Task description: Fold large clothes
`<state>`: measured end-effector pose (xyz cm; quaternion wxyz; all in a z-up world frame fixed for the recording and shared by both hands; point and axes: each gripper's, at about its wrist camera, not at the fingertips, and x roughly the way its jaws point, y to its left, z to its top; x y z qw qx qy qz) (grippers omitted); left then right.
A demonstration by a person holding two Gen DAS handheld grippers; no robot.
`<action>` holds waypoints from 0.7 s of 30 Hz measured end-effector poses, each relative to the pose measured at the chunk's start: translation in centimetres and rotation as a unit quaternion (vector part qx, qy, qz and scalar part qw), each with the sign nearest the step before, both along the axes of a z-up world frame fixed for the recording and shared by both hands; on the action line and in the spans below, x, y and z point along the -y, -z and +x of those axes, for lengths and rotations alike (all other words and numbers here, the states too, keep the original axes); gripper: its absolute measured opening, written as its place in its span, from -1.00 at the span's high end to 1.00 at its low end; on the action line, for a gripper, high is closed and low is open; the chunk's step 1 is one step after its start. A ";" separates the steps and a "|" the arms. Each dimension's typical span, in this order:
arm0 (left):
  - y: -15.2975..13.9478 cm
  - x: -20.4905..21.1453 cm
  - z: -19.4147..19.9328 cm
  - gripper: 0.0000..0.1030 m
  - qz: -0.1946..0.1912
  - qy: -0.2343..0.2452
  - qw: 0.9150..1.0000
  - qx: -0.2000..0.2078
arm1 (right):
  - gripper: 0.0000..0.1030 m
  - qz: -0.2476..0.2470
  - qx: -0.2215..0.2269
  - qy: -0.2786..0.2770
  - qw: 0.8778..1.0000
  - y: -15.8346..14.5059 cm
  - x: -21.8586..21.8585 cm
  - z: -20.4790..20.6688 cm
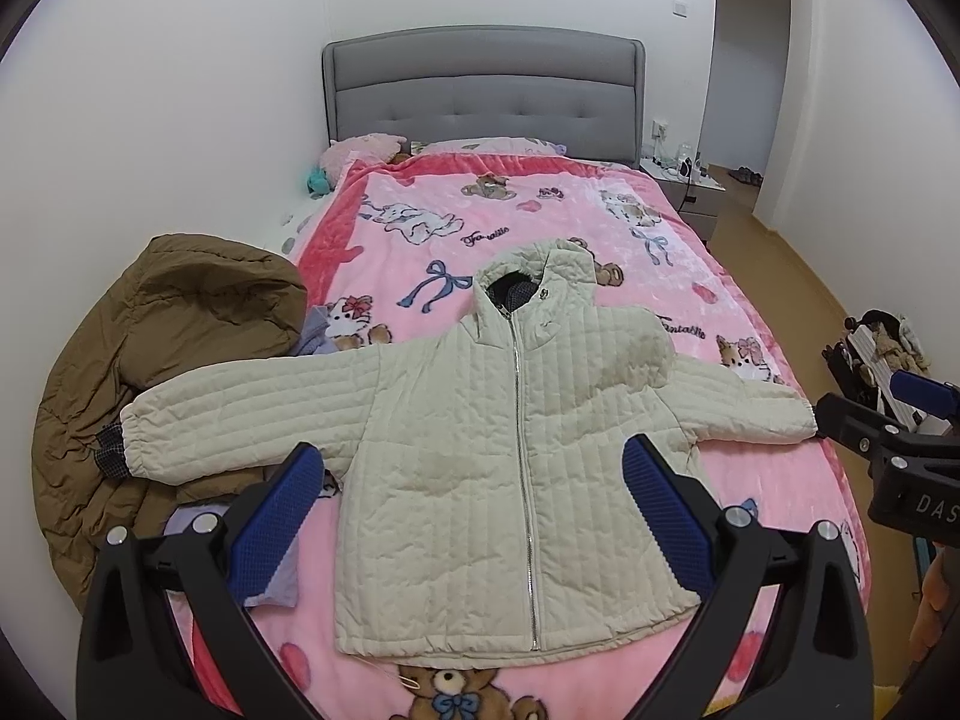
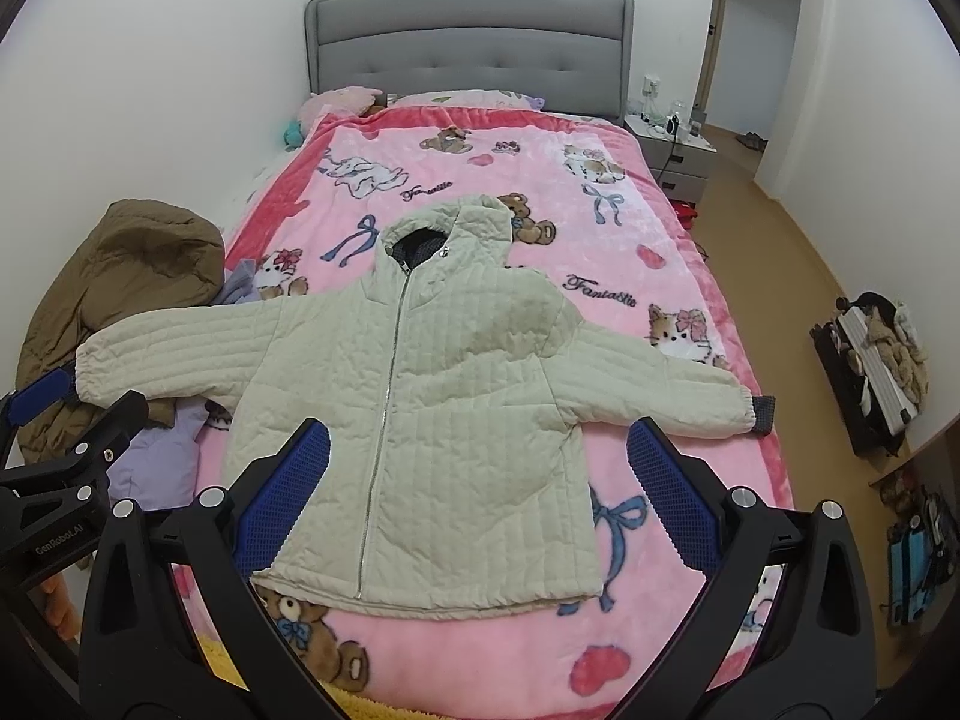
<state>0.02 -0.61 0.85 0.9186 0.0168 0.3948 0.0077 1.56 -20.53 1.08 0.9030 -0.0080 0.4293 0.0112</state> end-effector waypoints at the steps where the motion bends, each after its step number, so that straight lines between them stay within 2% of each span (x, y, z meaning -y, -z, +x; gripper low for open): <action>1: 0.0 0.0 0.0 -0.90 0.001 0.000 1.000 0.000 | -0.85 -0.001 -0.001 0.000 1.000 0.0 0.0 0.0; 21: 0.0 -0.6 -0.1 -0.90 0.000 0.002 1.000 -0.006 | -0.85 -0.002 0.001 0.001 1.000 -0.2 0.1 -0.2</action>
